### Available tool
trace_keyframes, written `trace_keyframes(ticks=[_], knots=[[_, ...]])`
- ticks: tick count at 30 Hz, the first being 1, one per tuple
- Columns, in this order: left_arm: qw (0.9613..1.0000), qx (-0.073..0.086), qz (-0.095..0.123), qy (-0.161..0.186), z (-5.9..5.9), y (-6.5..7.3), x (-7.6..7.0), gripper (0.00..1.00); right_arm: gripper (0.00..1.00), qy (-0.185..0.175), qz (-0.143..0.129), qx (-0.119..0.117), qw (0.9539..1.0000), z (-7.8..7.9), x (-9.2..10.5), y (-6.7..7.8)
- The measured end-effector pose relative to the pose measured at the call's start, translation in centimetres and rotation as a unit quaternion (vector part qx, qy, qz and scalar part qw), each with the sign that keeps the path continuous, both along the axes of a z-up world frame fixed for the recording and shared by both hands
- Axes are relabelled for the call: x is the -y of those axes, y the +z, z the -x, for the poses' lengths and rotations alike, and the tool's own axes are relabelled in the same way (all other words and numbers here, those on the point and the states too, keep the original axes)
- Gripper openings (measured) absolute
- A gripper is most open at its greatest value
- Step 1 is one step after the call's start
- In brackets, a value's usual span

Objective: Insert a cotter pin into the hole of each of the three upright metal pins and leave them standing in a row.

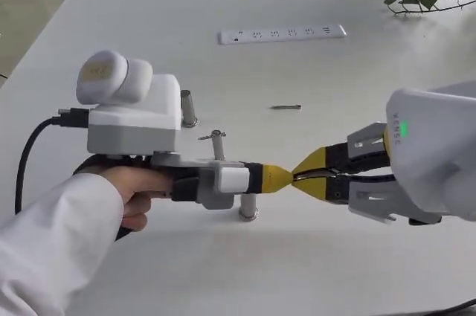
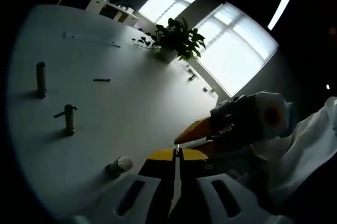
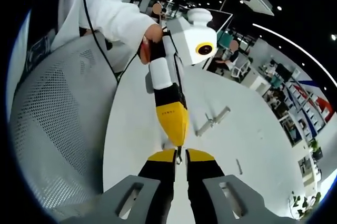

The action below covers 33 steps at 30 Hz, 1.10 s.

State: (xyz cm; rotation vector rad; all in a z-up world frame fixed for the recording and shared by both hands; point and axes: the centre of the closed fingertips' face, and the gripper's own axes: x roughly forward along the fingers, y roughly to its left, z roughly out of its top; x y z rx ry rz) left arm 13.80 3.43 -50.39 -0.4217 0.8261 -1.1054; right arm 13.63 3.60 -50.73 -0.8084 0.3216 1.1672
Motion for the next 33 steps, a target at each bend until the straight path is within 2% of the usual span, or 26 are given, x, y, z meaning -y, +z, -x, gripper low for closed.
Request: trace_keyframes(ticks=[1, 3, 5, 6, 7, 8, 10, 11, 12, 14, 15, 17, 19, 21, 23, 24, 25, 26, 27, 28, 29, 30, 31, 32, 33], knots=[[1.0, 0.005, -0.003, -0.001, 0.0, 0.0, -0.1, 0.0, 0.07, -0.008, 0.0, -0.006, 1.0, -0.1, 0.2, -0.1], [0.9999, 0.011, -0.008, -0.009, 0.1, -0.2, -0.3, 0.0, 0.09, -0.02, -0.017, -0.039, 0.9989, 0.0, 0.5, -0.3], [0.9994, 0.026, -0.011, -0.021, 0.4, -0.1, -0.4, 0.0, 0.08, -0.028, -0.04, -0.072, 0.9962, 0.2, 0.6, -0.3], [0.9983, 0.048, -0.012, -0.031, 0.4, 0.1, -0.4, 0.0, 0.09, -0.03, -0.049, -0.092, 0.9941, 0.4, 0.6, -0.4], [0.9972, 0.065, -0.013, -0.036, 0.4, 0.3, -0.4, 0.0, 0.09, -0.032, -0.056, -0.102, 0.9927, 0.4, 0.8, -0.6], [0.9949, 0.087, -0.015, -0.048, 0.6, 0.5, -0.4, 0.0, 0.1, -0.032, -0.062, -0.129, 0.9892, 0.7, 0.8, -0.8], [0.9919, 0.111, -0.016, -0.059, 0.7, 0.9, -0.3, 0.0, 0.11, -0.03, -0.084, -0.153, 0.9842, 1.1, 0.6, -0.7], [0.9895, 0.127, -0.017, -0.067, 0.9, 1.1, -0.3, 0.0, 0.11, -0.033, -0.098, -0.175, 0.9792, 1.5, 0.4, -0.5], [0.9882, 0.135, -0.015, -0.072, 1.0, 1.3, -0.3, 0.0, 0.11, -0.035, -0.106, -0.182, 0.9769, 1.5, 0.3, -0.5], [0.9811, 0.17, -0.015, -0.091, 1.1, 1.7, -0.2, 0.0, 0.11, -0.035, -0.112, -0.194, 0.974, 1.2, 0.6, -0.5], [0.9761, 0.189, -0.016, -0.107, 1.5, 1.8, -0.1, 0.0, 0.11, -0.035, -0.113, -0.191, 0.9743, 1.2, 0.5, -0.5], [0.97, 0.209, -0.022, -0.121, 1.8, 1.9, -0.1, 0.0, 0.08, -0.026, -0.118, -0.195, 0.9735, 1.7, 0.2, -0.4], [0.966, 0.22, -0.025, -0.133, 2.2, 1.9, 0.0, 0.0, 0.02, -0.024, -0.121, -0.197, 0.9725, 1.9, 0.0, -0.4], [0.9594, 0.241, -0.022, -0.146, 2.4, 2.1, 0.2, 0.0, 0.01, -0.021, -0.121, -0.201, 0.9719, 2.1, -0.1, -0.5], [0.9566, 0.247, -0.021, -0.153, 2.7, 2.2, 0.3, 0.0, 0.0, -0.018, -0.124, -0.21, 0.9696, 2.5, -0.3, -0.6], [0.9516, 0.259, -0.025, -0.164, 2.8, 2.0, 0.3, 0.0, 0.0, -0.019, -0.127, -0.211, 0.969, 2.6, -0.4, -0.6], [0.9489, 0.266, -0.029, -0.168, 2.8, 2.0, 0.3, 0.0, 0.0, -0.018, -0.127, -0.212, 0.9689, 2.6, -0.4, -0.6], [0.9417, 0.282, -0.034, -0.18, 2.9, 1.9, 0.3, 0.0, 0.0, -0.016, -0.125, -0.214, 0.9686, 2.8, -0.4, -0.7], [0.9372, 0.292, -0.04, -0.186, 3.0, 1.8, 0.3, 0.0, 0.0, -0.015, -0.124, -0.216, 0.9684, 2.9, -0.4, -0.8], [0.9311, 0.305, -0.043, -0.195, 3.1, 1.7, 0.3, 0.0, 0.0, -0.011, -0.121, -0.216, 0.9688, 3.1, -0.4, -0.8], [0.9233, 0.321, -0.048, -0.206, 3.2, 1.7, 0.3, 0.0, 0.0, -0.007, -0.118, -0.216, 0.9691, 3.2, -0.3, -0.9], [0.911, 0.344, -0.058, -0.22, 3.4, 1.6, 0.3, 0.0, 0.0, -0.004, -0.115, -0.215, 0.9697, 3.3, -0.3, -0.9], [0.91, 0.343, -0.063, -0.224, 3.4, 1.4, 0.3, 0.0, 0.0, 0.0, -0.112, -0.214, 0.9705, 3.4, -0.3, -1.0], [0.9138, 0.332, -0.066, -0.224, 3.6, 1.2, 0.3, 0.0, 0.0, 0.005, -0.107, -0.212, 0.9713, 3.6, -0.3, -1.0], [0.9113, 0.336, -0.07, -0.228, 3.6, 1.0, 0.2, 0.0, 0.0, 0.007, -0.104, -0.211, 0.9719, 3.6, -0.2, -1.1]])
